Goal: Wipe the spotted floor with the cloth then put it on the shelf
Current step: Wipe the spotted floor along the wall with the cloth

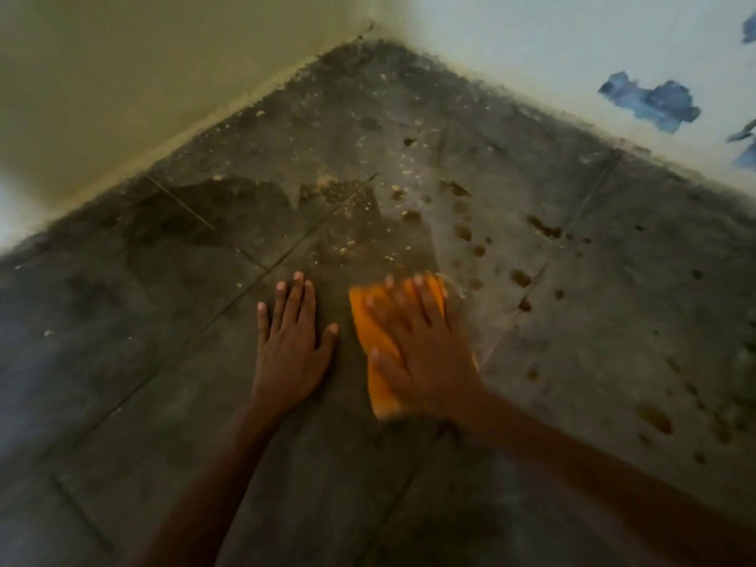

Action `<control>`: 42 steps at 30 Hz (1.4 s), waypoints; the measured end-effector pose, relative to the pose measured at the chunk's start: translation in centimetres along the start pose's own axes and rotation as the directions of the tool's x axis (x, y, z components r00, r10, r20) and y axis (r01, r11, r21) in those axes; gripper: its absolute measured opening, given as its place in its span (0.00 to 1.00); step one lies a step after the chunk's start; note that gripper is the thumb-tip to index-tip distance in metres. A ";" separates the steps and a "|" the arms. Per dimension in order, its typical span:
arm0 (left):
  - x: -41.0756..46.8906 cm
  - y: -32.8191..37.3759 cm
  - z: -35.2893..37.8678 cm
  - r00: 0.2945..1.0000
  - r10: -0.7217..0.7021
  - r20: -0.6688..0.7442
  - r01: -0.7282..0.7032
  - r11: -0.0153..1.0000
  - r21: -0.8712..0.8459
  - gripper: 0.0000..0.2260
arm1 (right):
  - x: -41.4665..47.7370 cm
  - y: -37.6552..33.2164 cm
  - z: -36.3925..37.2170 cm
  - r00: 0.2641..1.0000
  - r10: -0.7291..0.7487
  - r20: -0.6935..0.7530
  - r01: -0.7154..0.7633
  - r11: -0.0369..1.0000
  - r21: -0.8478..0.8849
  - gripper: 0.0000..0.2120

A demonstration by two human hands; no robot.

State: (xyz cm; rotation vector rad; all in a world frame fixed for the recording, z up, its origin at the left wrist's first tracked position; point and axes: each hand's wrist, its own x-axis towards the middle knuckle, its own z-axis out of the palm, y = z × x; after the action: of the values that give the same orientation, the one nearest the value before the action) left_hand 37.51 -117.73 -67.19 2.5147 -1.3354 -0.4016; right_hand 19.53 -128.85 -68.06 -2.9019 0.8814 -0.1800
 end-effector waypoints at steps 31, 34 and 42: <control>-4.7 14.9 4.5 0.919 0.303 0.251 -0.323 0.945 0.045 0.35 | -14.7 19.6 -3.7 0.768 0.635 -0.085 -0.640 0.767 -0.048 0.35; -5.1 15.0 5.4 0.931 0.279 0.234 -0.293 0.956 0.024 0.35 | -12.2 20.4 -3.8 0.647 0.760 -0.061 -0.762 0.648 0.002 0.36; -5.2 22.8 8.4 0.882 0.419 0.217 -0.422 0.906 -0.034 0.38 | -27.3 17.8 -4.4 0.857 0.515 0.003 -0.515 0.857 -0.005 0.35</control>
State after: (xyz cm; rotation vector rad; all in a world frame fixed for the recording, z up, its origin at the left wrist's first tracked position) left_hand 14.36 -126.59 -66.20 2.1460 -1.9185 -0.5841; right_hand -13.35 -128.53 -68.37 -2.5426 1.6126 -0.1226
